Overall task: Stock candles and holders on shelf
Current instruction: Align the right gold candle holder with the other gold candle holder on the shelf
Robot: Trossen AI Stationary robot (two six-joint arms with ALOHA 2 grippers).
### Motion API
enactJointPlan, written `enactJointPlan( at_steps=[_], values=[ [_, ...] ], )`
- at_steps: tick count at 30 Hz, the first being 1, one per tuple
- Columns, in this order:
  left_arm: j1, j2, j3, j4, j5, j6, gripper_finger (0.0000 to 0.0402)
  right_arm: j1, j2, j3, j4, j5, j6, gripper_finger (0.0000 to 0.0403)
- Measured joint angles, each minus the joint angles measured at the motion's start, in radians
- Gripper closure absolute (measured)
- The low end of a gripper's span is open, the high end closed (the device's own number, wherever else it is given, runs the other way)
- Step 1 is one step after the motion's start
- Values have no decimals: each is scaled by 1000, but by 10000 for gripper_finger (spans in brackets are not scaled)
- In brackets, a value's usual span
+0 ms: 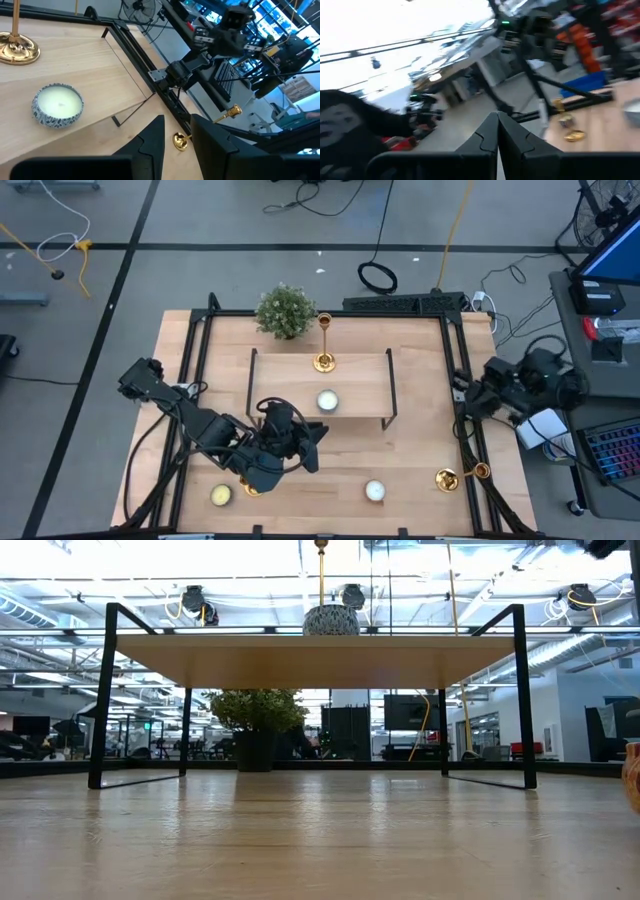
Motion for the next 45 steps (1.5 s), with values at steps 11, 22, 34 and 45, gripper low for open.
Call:
enactJointPlan(
  at_steps=[11,22,34,45],
  values=[
    [-4,0,0,0,6,-5,305,0,83,-135,180,21,-157,403],
    [-4,0,0,-2,8,-5,305,16,110,-357,729,-136,157,403],
    [-4,0,0,0,8,-6,305,299,120,-383,833,28,84,403],
    [-7,0,0,1,8,-8,305,635,186,-358,835,315,-159,403]
  ],
)
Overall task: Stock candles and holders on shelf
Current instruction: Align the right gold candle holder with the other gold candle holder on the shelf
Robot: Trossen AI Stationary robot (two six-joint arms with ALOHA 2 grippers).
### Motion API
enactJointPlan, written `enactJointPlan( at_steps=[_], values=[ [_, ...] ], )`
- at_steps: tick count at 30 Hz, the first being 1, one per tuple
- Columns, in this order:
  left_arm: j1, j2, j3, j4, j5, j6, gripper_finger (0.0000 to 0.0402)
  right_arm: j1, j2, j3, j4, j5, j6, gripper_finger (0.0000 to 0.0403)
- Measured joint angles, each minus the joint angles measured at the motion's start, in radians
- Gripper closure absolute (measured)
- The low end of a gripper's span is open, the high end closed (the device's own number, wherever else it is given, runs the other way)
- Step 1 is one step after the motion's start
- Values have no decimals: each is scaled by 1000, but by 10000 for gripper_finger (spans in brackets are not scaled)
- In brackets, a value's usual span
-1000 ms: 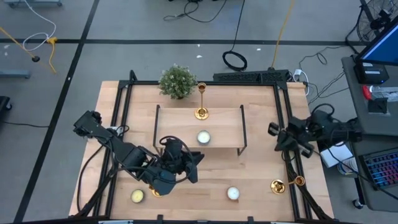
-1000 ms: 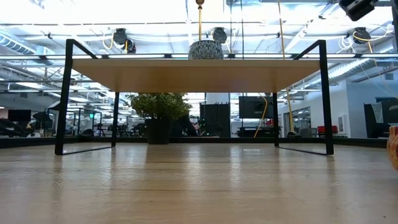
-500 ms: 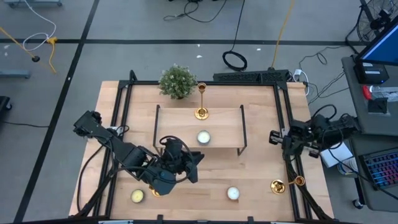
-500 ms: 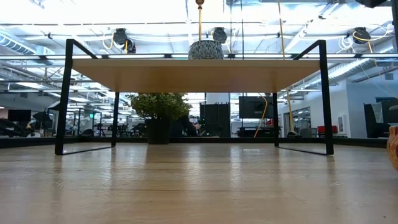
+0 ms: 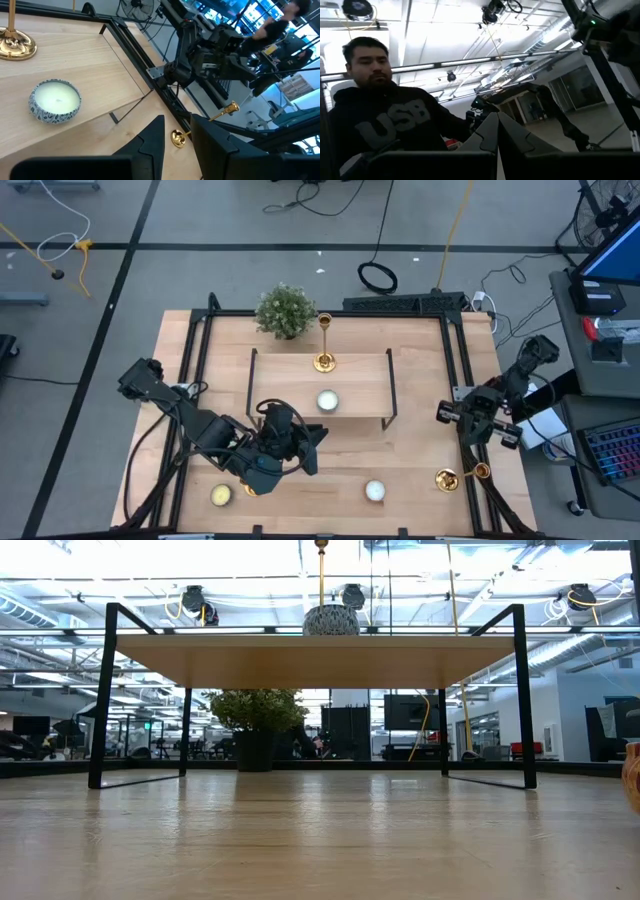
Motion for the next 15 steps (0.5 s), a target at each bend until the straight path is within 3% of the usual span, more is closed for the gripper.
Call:
enactJointPlan(
  at_steps=[4,9,15],
  values=[
    [-2,0,0,1,1,0,305,108,0,54,-66,63,-84,403],
    [-8,0,0,0,1,0,305,244,2,116,-278,234,-129,403],
    [-8,0,0,-7,1,7,305,376,3,118,-284,371,-175,403]
  ],
)
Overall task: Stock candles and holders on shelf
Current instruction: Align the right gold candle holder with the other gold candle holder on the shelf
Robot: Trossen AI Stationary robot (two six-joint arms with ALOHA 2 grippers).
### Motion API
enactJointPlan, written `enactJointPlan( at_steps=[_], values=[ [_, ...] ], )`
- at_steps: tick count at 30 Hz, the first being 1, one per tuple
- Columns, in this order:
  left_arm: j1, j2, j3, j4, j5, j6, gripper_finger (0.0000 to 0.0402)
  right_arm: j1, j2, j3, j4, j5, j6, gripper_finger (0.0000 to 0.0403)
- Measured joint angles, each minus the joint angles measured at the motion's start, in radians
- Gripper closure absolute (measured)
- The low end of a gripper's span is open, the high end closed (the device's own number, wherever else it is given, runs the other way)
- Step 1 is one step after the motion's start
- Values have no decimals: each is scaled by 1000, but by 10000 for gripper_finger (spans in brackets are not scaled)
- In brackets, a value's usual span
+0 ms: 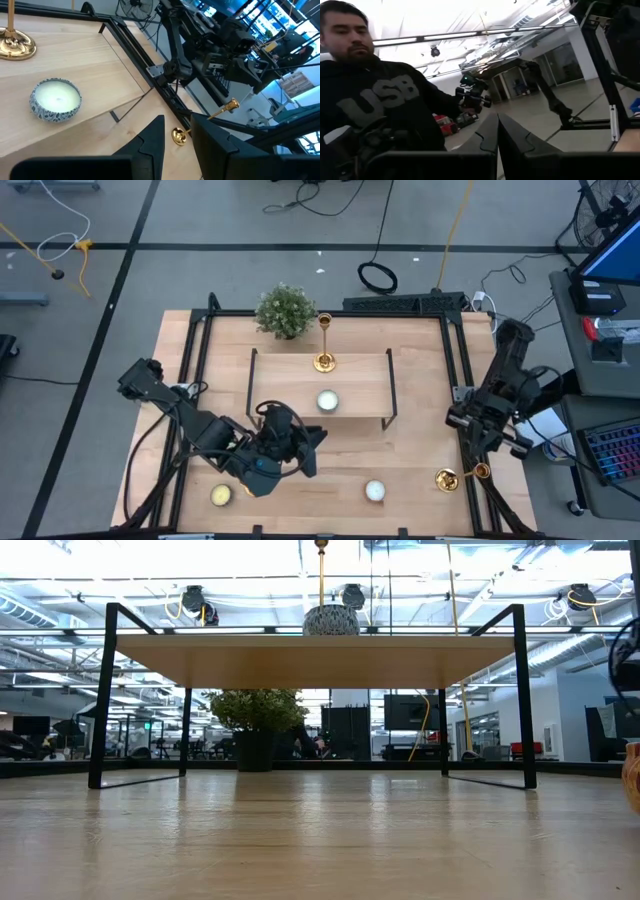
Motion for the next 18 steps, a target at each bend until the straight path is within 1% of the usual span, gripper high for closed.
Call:
enactJointPlan(
  at_steps=[5,10,18],
  values=[
    [3,0,0,-2,0,1,305,101,3,0,15,101,-44,403],
    [3,0,0,-2,0,-1,305,219,13,0,19,238,-90,403],
    [3,0,0,-2,1,-5,305,380,56,0,22,504,-124,403]
  ],
)
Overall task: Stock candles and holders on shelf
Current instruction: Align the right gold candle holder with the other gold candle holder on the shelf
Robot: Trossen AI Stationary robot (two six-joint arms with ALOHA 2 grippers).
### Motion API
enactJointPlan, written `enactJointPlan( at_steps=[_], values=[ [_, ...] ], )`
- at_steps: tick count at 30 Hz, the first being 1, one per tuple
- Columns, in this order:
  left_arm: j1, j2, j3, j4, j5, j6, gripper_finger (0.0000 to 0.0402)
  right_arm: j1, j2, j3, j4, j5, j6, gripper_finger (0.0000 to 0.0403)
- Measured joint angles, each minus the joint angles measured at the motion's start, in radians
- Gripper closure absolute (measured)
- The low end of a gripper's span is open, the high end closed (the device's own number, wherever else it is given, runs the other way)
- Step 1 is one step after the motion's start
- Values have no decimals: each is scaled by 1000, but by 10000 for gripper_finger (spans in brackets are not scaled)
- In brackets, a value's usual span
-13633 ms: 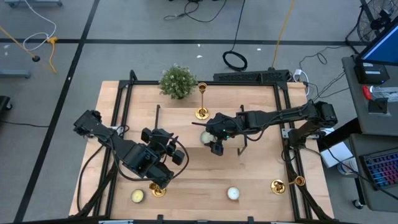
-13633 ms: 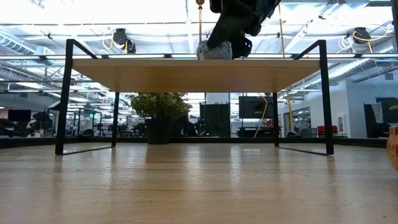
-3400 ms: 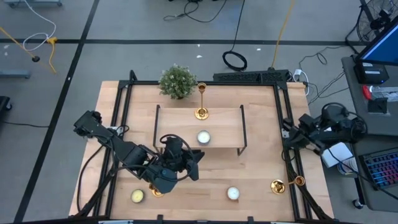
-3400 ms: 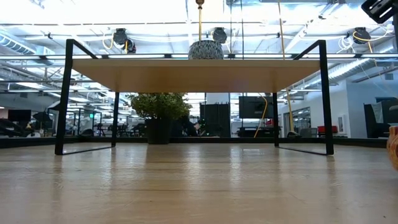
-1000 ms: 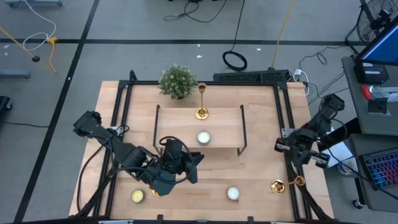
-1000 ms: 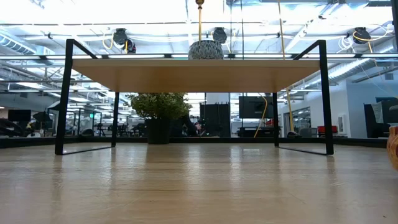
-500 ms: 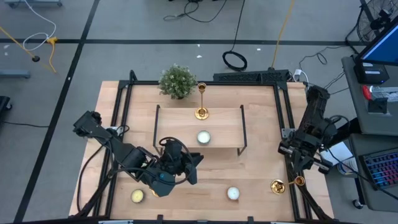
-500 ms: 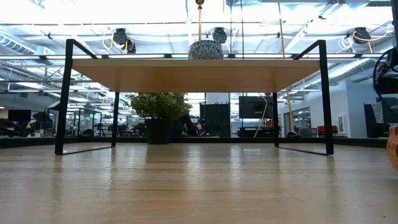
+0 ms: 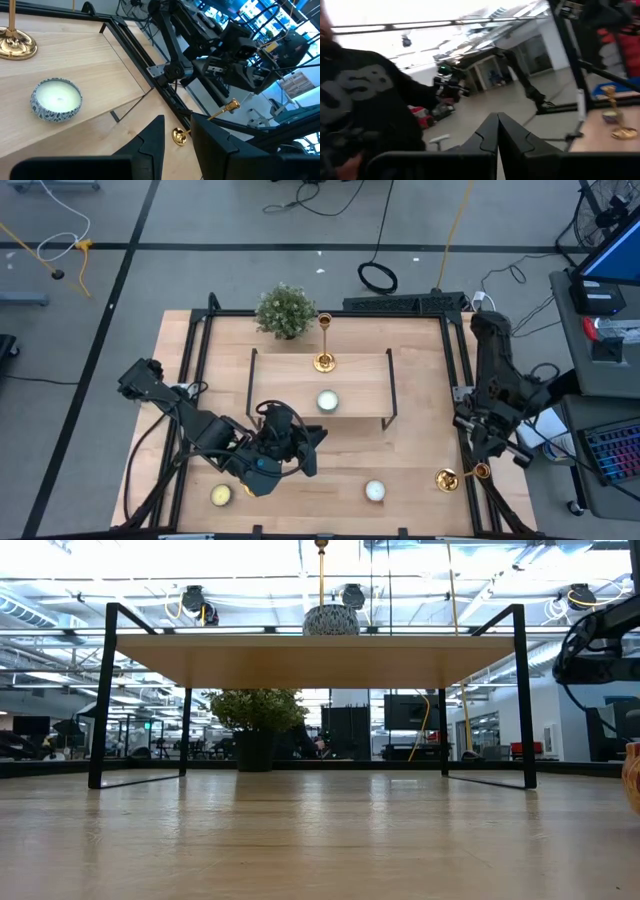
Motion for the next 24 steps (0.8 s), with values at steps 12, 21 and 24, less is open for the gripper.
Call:
enactJointPlan(
  at_steps=[12,21,24],
  values=[
    [0,0,0,0,0,1,305,-12,1,0,-6,241,-33,403],
    [6,0,0,0,-1,12,305,-12,-10,0,-84,457,-46,403],
    [6,0,0,0,0,12,305,-12,-10,0,-132,526,-13,403]
  ],
)
